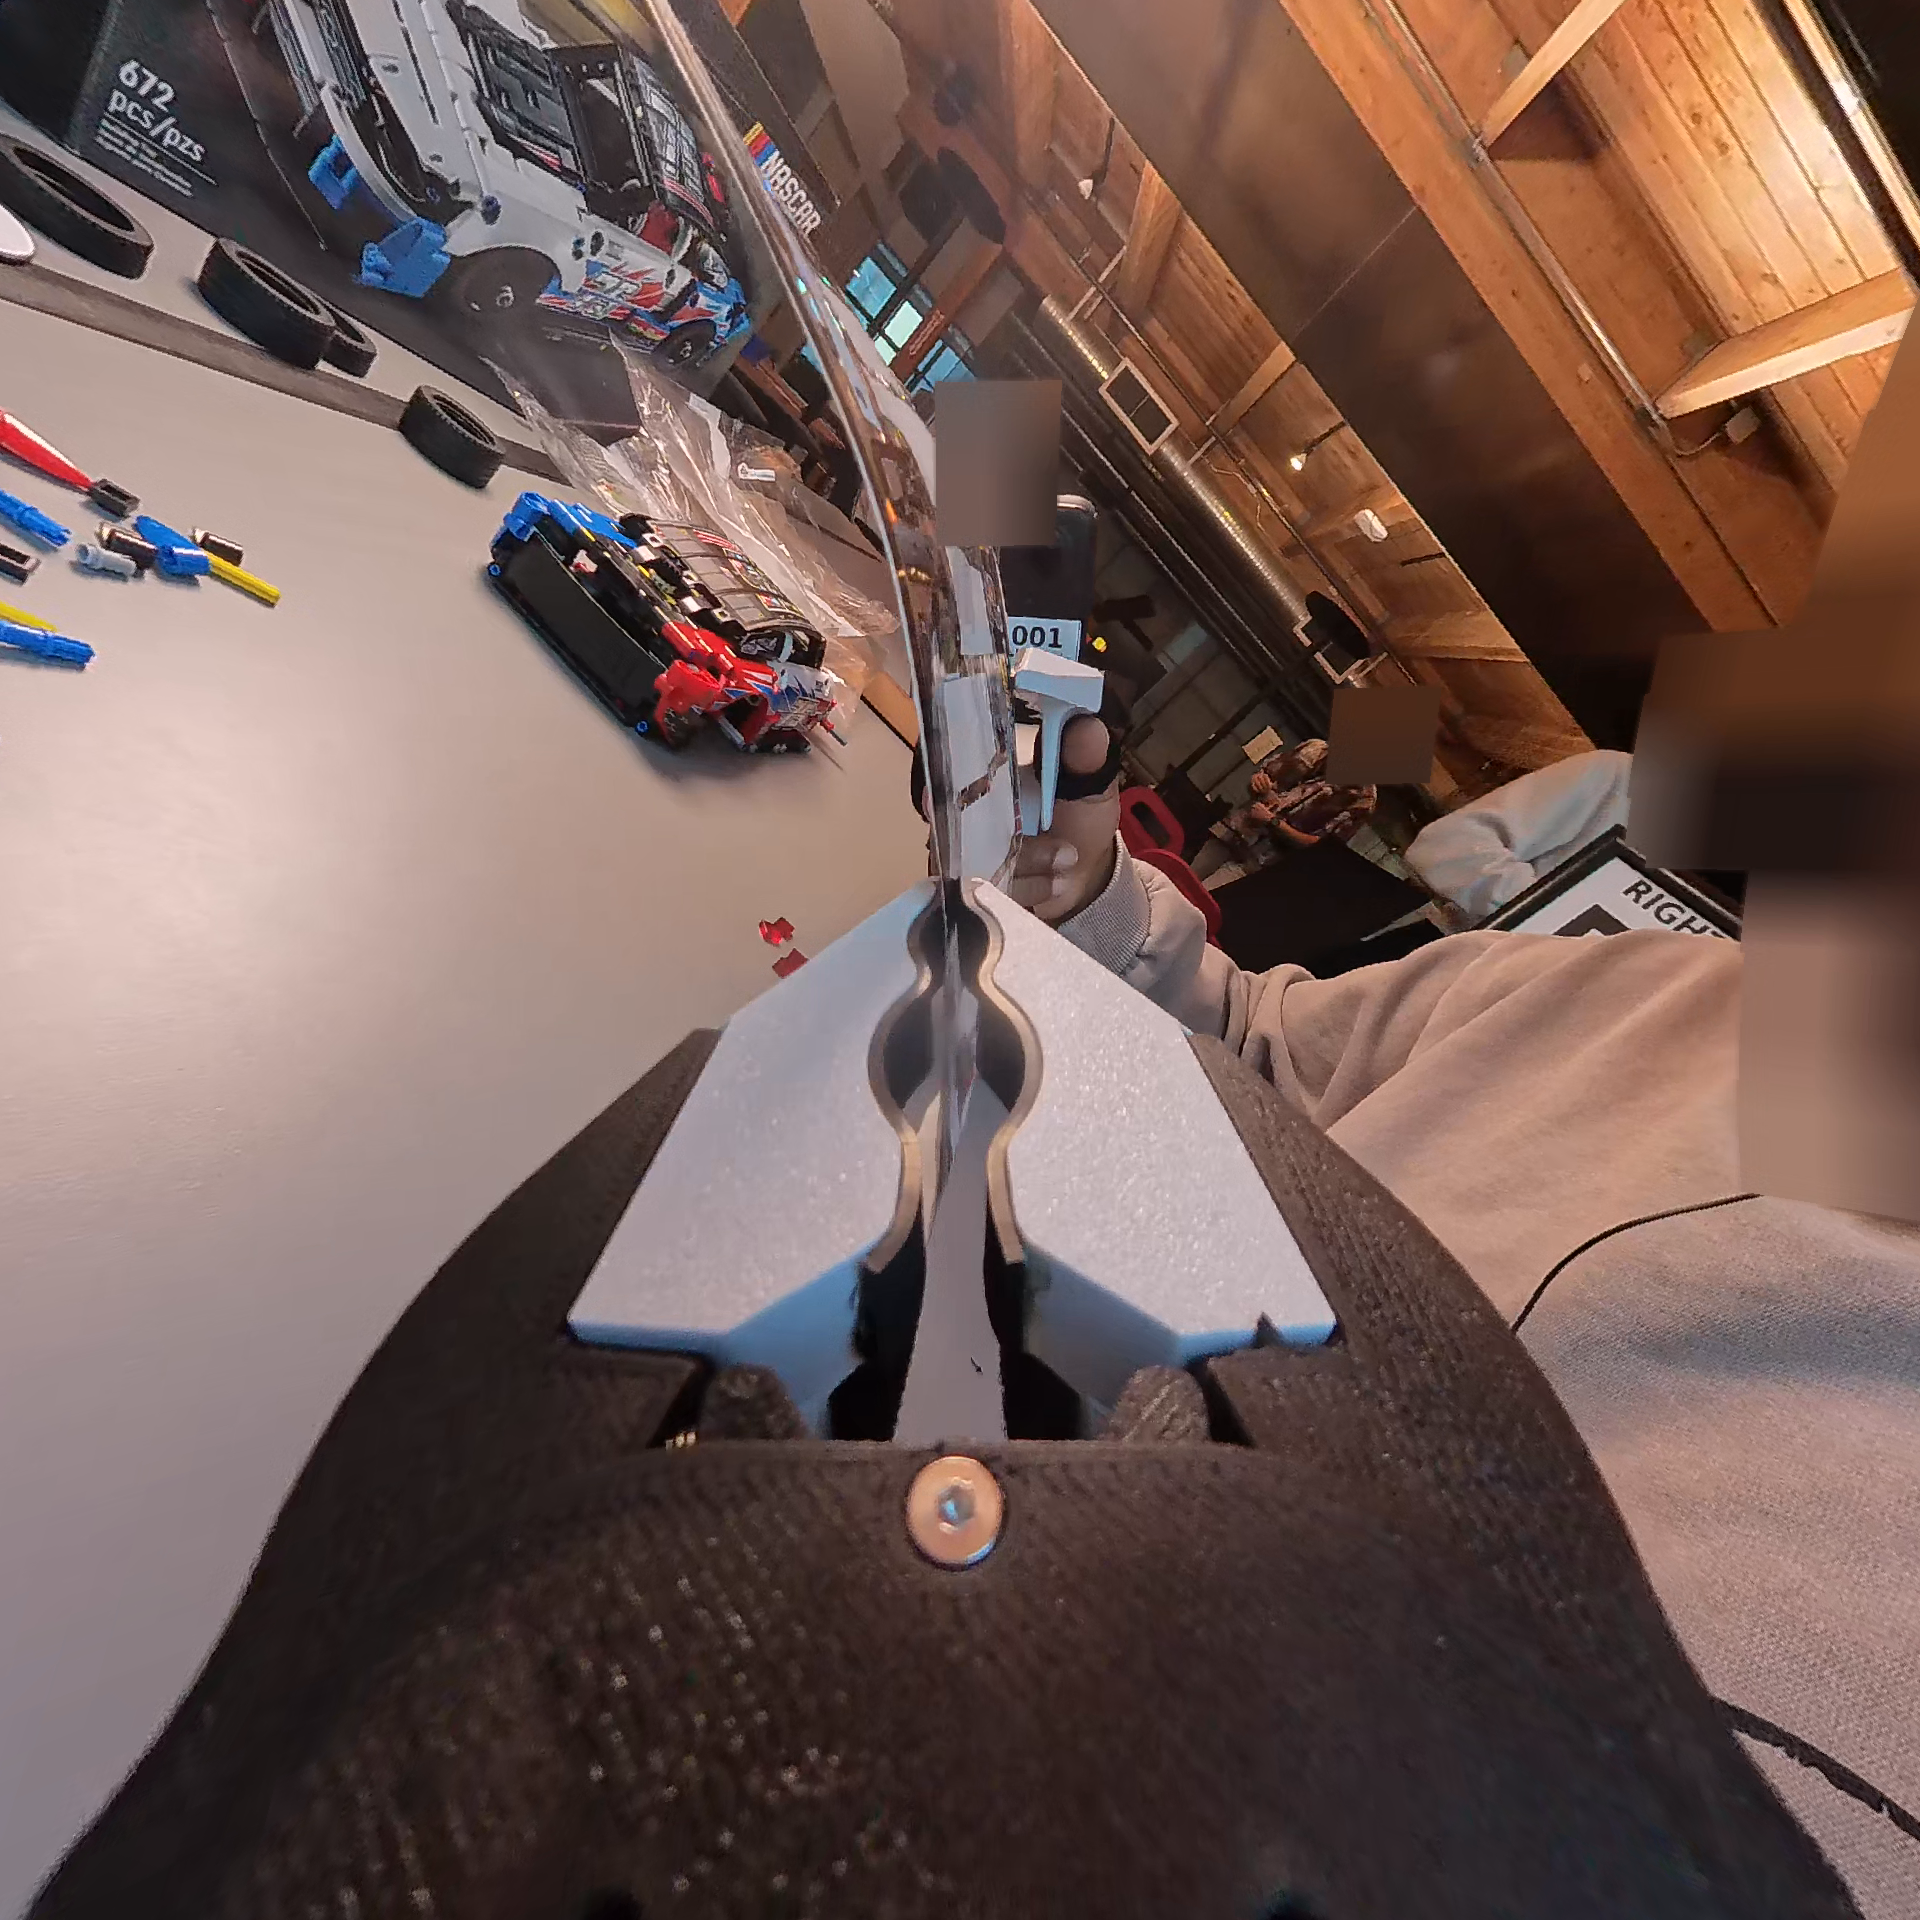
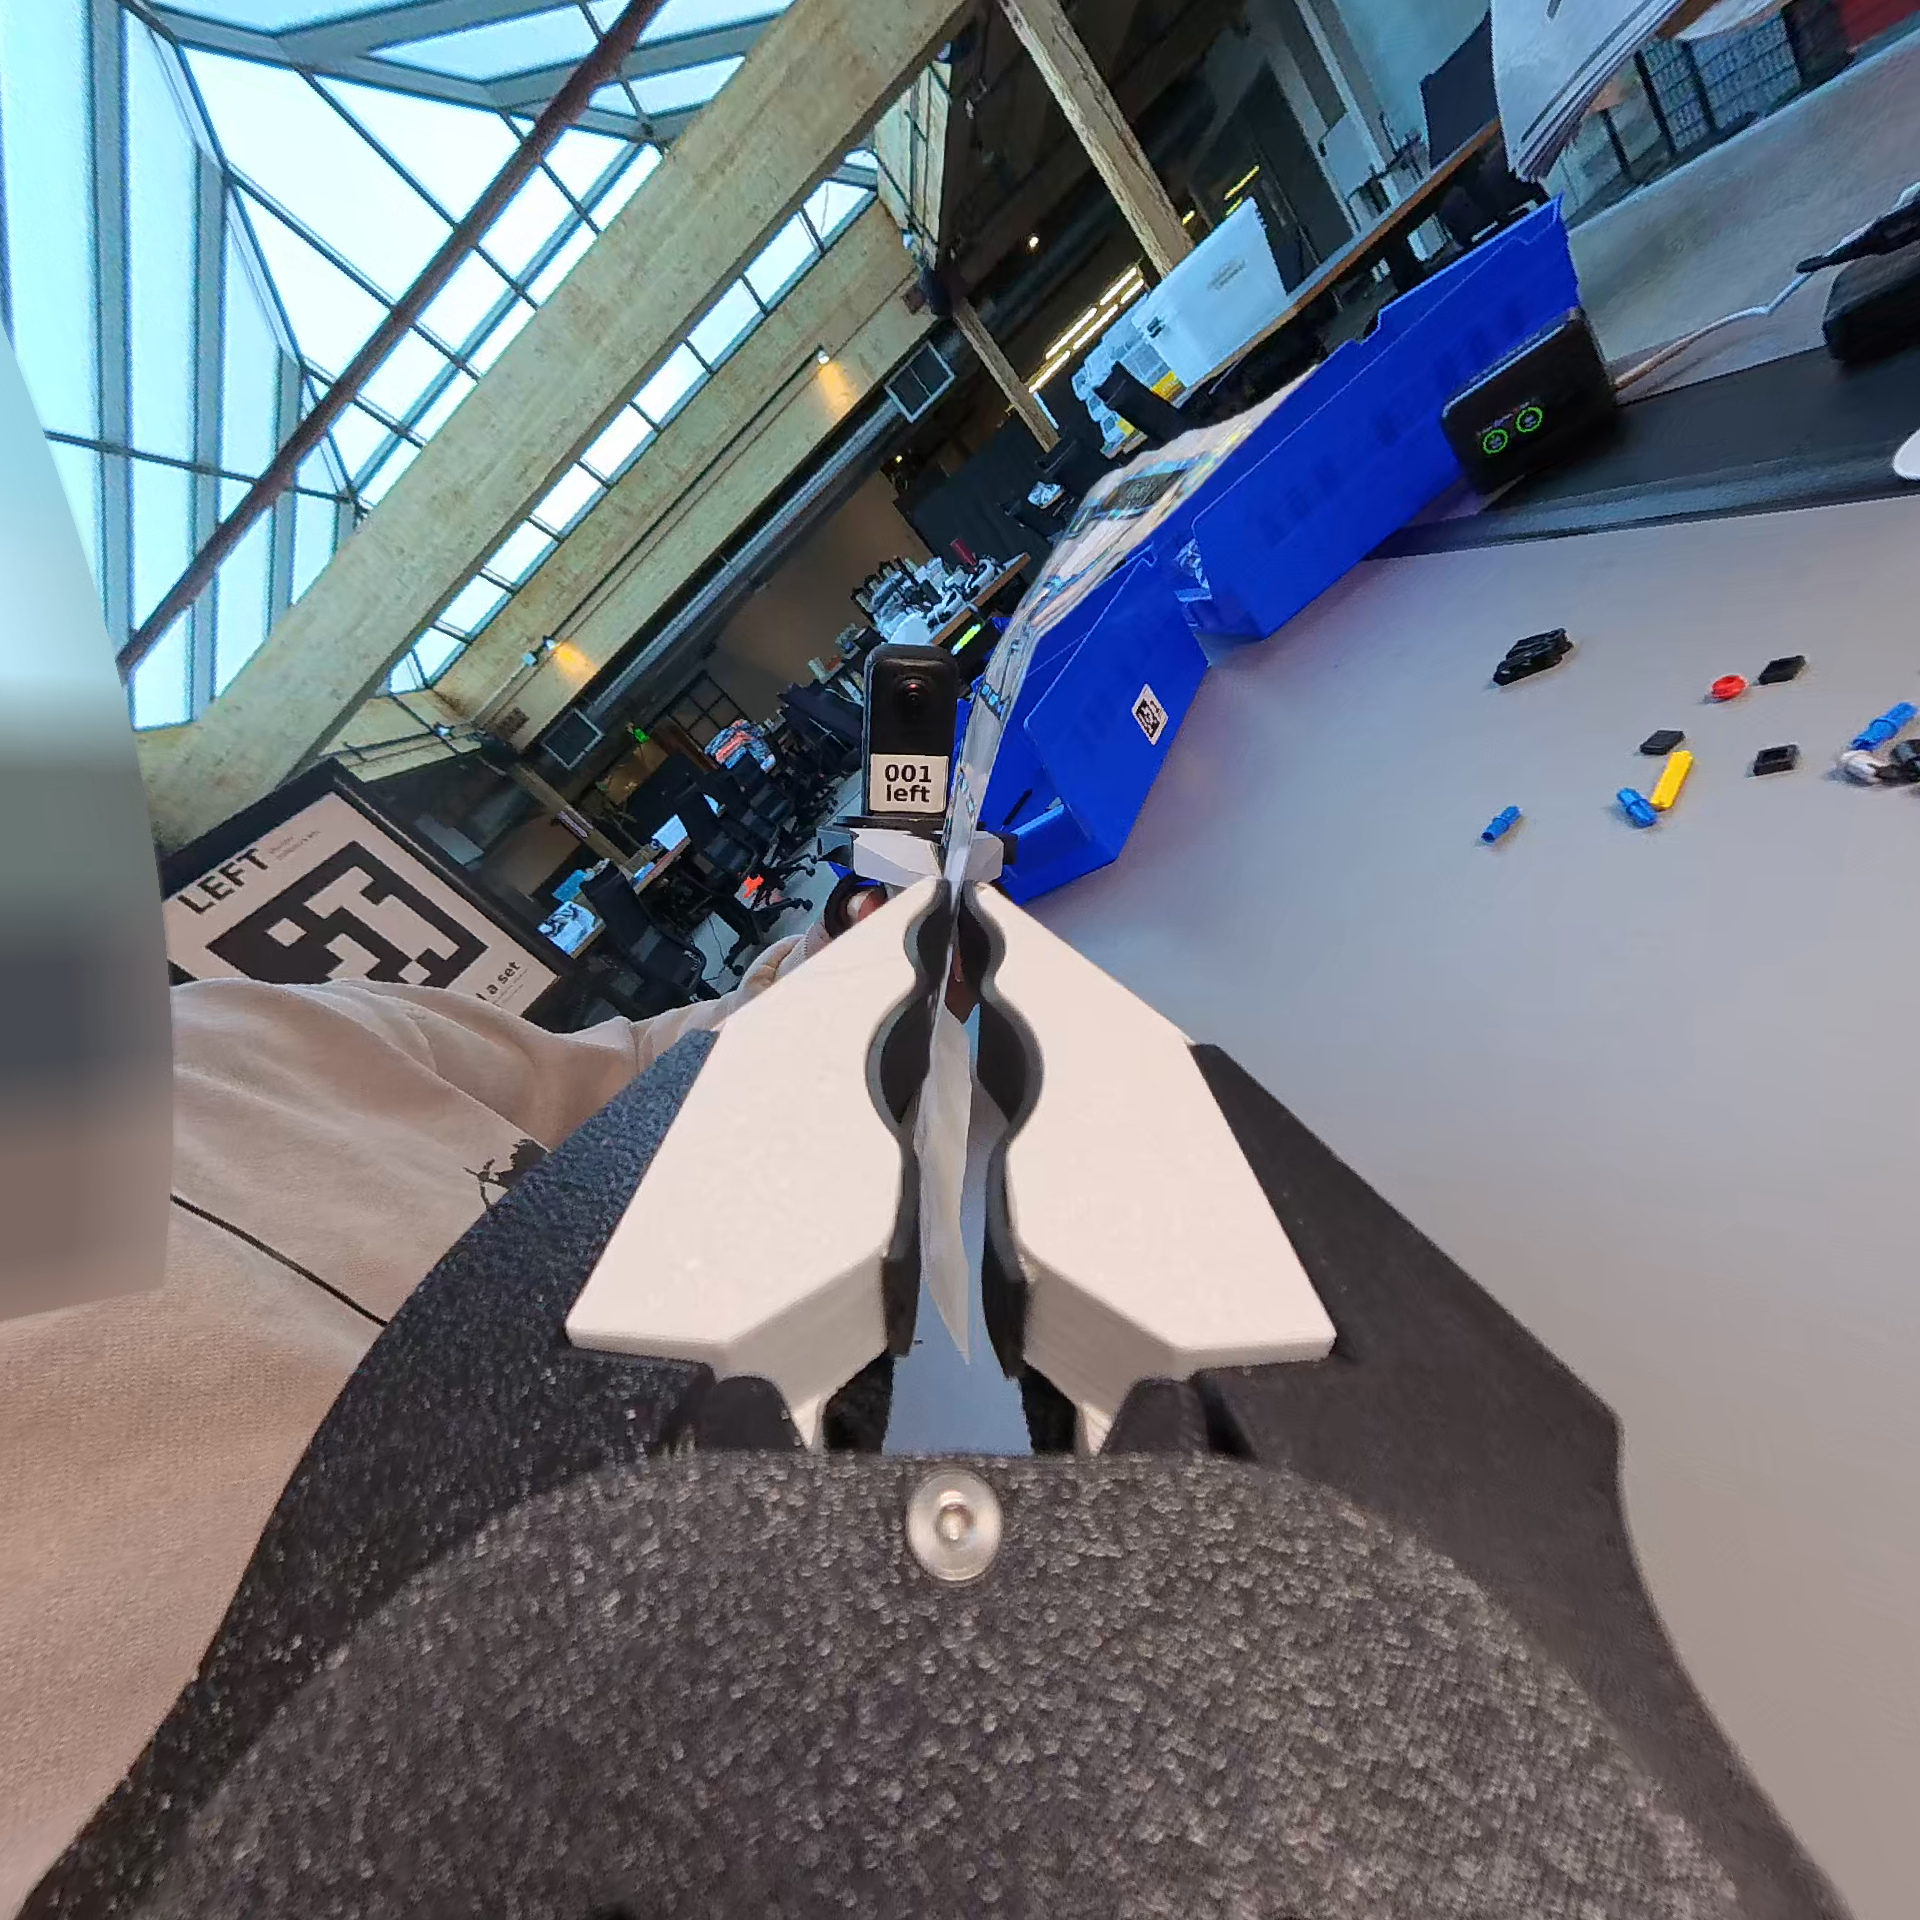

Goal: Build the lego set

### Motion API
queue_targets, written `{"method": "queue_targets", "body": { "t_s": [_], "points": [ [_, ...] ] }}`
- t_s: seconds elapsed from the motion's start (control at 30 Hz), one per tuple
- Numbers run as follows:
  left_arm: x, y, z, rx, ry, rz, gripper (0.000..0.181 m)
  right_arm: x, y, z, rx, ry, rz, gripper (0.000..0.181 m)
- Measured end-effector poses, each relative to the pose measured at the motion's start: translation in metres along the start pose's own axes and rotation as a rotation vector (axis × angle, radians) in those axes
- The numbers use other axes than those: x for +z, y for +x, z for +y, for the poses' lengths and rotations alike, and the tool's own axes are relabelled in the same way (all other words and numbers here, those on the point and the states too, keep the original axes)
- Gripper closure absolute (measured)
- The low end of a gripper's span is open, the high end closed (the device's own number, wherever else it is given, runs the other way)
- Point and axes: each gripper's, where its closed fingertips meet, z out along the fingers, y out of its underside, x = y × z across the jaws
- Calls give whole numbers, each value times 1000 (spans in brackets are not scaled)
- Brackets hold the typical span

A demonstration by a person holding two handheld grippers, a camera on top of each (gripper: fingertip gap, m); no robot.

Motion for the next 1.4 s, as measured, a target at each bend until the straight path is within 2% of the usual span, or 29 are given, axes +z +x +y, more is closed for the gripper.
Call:
{"method": "queue_targets", "body": {
  "t_s": [0.2,0.23,0.3,0.37,0.47,0.57,0.67,0.8,0.87,0.93,1.0,1.07,1.1,1.23,1.4],
  "points": [
    [0,0,1,20,-8,-6,181,0,-8,1,18,-16,-45,181],
    [-1,1,-1,36,-8,-9,177,0,-11,1,29,-20,-61,181],
    [-5,-1,-8,97,-8,-49,157,-1,-15,2,59,-37,-88,181],
    [-15,-7,-25,236,8,-179,143,-2,-18,-1,83,-37,-97,181],
    [-20,10,-47,530,-30,-310,133,-3,-17,-1,94,-51,-82,181],
    [1,26,-38,667,-191,-308,121,5,-22,11,84,-122,-97,181],
    [26,27,-22,797,-381,-289,110,14,-34,30,12,-262,-129,181],
    [48,23,8,825,-676,-212,85,18,-58,41,-91,-403,-216,181],
    [51,28,26,818,-798,-124,109,17,-67,40,-148,-450,-245,181],
    [54,37,35,806,-831,-53,132,17,-70,33,-195,-462,-241,181],
    [58,45,34,770,-800,-16,156,17,-68,23,-234,-450,-215,181],
    [63,55,28,684,-713,21,176,16,-63,13,-264,-423,-174,181],
    [65,60,25,624,-665,40,181,17,-57,9,-288,-411,-128,181],
    [66,56,11,355,-484,38,181,23,-32,-13,-442,-295,101,173],
    [51,34,-1,178,-278,10,181,20,-21,-31,-575,-184,234,162]
  ]
}}
